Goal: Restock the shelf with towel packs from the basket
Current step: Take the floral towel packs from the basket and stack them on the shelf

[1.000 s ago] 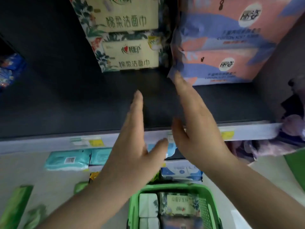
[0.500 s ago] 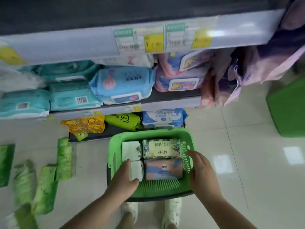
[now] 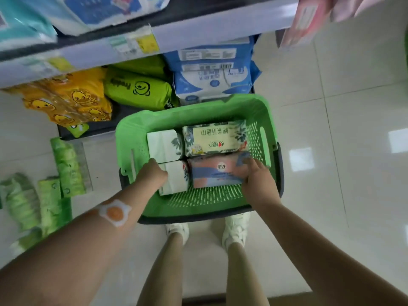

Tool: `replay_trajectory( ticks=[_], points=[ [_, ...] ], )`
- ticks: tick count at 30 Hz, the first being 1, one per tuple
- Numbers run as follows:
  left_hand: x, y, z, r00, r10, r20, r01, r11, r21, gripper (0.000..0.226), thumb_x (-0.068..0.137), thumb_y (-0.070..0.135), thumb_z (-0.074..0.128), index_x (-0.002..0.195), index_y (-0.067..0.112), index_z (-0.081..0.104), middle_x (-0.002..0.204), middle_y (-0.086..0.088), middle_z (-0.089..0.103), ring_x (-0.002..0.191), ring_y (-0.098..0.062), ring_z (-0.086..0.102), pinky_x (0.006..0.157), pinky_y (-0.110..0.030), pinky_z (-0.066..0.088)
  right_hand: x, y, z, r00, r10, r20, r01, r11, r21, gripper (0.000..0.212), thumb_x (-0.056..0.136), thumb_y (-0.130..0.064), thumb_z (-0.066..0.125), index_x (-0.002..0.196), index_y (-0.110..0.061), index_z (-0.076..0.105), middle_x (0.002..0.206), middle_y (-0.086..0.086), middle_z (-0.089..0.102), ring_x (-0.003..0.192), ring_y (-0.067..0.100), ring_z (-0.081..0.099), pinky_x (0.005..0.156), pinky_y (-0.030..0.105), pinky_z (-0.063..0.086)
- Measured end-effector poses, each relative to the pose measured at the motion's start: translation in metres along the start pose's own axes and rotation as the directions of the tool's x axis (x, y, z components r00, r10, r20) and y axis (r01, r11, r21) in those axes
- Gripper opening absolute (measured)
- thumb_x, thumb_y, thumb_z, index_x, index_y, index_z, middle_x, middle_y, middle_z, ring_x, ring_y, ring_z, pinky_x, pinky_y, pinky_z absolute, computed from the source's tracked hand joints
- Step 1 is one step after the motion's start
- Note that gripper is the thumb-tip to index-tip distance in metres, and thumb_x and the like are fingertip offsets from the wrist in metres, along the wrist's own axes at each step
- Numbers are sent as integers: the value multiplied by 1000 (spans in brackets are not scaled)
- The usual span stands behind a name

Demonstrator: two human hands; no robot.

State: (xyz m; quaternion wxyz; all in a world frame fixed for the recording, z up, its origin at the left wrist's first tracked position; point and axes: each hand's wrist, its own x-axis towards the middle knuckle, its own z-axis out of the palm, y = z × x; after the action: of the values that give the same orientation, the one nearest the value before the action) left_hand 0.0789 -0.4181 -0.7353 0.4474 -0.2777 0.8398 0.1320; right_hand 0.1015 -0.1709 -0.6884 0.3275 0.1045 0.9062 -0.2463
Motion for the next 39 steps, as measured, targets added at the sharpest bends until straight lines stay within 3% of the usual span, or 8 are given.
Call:
replay_trajectory(
  ticks=[4,6,9,14,20,25,30,39],
  points=[
    [31,-2,-2,1000,5,-25,-3,995,98,33,96,22,46,114,-6,48,110,-22,59,81,-30,59,47,-26,31,11,11,20,1000,-12,5,12,998,56,48,82,8,41,127,-11,45,133,7,46,110,27,51,83,35,50],
    [43,2,0,999,21,-38,-16,991,131,39,96,32,46,87,-5,55,80,-20,61,58,-25,53,47,-25,31,16,15,28,1000,-21,-2,21,997,78,44,82,6,41,124,-9,47,127,8,50,103,27,54,81,36,52],
    [56,14,8,998,5,-69,5,990,139,52,94,43,46,59,5,40,51,-5,38,43,-16,37,44,-25,26,22,19,38,1000,-24,-8,25,995,100,43,84,6,41,124,-8,48,123,8,52,99,26,55,81,36,52],
    [72,19,19,994,-74,-78,77,996,40,50,96,40,44,100,-8,58,57,-7,47,44,-18,43,42,-26,25,30,24,49,1000,-19,7,18,995,94,46,84,7,44,127,-9,46,127,8,51,104,25,56,84,33,53],
    [83,15,19,986,-38,-160,54,994,93,26,97,14,36,84,-3,50,69,-13,50,54,-22,46,43,-26,28,37,25,47,1000,-19,-15,20,995,101,45,84,10,42,126,-7,47,123,10,54,102,24,57,80,30,53],
    [81,19,13,989,8,-146,6,996,94,24,94,1,35,102,-9,56,106,-21,59,95,-35,58,67,-36,47,35,26,43,999,-15,-29,18,995,97,45,84,10,41,126,-7,47,123,11,54,102,25,57,77,31,51],
    [64,7,8,950,161,-266,-150,987,59,32,92,3,37,61,7,34,60,-6,34,52,-15,26,48,-27,12,28,22,35,1000,-3,-28,5,997,83,47,83,12,39,126,-8,47,125,10,53,103,26,56,76,32,49],
    [-24,-1,-40,807,406,-428,-476,877,-66,26,88,5,45,66,-10,45,59,-25,40,56,-21,35,52,-29,17,10,4,-2,998,1,-68,4,997,80,50,83,12,39,126,-11,47,125,10,53,103,27,57,77,36,51]
  ],
)
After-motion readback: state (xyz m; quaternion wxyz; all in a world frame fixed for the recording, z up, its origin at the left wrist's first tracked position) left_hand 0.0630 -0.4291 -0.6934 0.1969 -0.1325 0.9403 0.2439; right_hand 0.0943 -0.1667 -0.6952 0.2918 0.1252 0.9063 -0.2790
